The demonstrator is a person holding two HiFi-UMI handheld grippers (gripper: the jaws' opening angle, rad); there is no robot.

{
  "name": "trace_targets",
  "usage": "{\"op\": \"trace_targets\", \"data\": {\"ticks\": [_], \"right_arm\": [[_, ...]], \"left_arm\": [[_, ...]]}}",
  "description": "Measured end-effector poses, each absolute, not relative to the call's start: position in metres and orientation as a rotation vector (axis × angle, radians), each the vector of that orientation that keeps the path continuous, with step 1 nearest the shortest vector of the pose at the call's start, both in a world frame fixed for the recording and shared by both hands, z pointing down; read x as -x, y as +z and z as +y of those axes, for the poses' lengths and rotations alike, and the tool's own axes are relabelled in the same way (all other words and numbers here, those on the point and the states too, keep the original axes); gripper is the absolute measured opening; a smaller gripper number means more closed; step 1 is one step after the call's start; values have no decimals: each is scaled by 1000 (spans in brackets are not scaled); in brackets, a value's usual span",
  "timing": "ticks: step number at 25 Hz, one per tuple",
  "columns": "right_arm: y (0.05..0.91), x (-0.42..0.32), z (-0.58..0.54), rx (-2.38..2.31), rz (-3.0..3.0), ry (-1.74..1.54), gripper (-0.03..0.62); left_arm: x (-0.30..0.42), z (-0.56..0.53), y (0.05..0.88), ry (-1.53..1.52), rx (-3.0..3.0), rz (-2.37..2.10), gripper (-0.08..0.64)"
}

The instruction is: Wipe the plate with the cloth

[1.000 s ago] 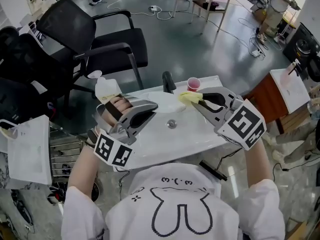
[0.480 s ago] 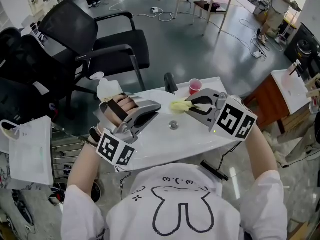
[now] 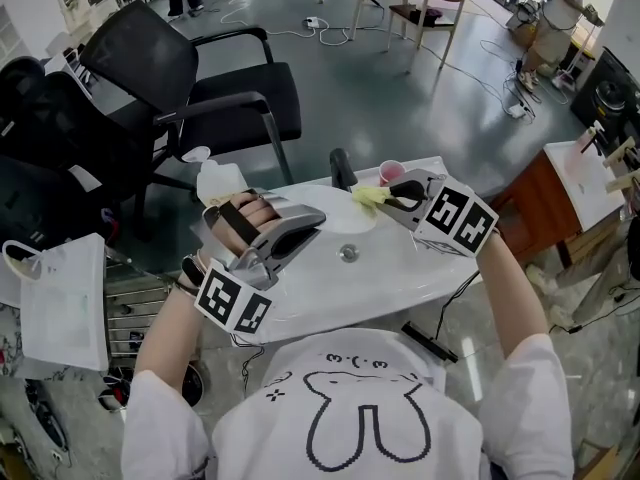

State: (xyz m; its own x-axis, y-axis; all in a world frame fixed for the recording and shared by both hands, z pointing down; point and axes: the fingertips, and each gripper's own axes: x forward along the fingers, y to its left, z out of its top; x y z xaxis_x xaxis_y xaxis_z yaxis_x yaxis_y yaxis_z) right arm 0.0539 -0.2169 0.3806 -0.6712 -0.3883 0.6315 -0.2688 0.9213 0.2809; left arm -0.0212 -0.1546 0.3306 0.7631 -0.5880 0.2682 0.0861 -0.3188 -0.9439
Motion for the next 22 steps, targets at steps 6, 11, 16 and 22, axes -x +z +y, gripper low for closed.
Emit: {"op": "trace_targets", "data": {"ticks": [6,11,16,22], "right_arm": [[322,-22,-194,-349,-2472,-383,51],[315,8,-165,-138,-2491,-461,51],[330,10,-165,-70,-2429,-459,51],[365,-15,-186,-108,-2260,-453,51]], "left_arm": [[18,-154,337,-727,1764,355,17],[13,-152,339,-727,1751,327,17],[15,-152,342,-748,1686,302,17],[18,-151,341,-755,1658,298,18]]}}
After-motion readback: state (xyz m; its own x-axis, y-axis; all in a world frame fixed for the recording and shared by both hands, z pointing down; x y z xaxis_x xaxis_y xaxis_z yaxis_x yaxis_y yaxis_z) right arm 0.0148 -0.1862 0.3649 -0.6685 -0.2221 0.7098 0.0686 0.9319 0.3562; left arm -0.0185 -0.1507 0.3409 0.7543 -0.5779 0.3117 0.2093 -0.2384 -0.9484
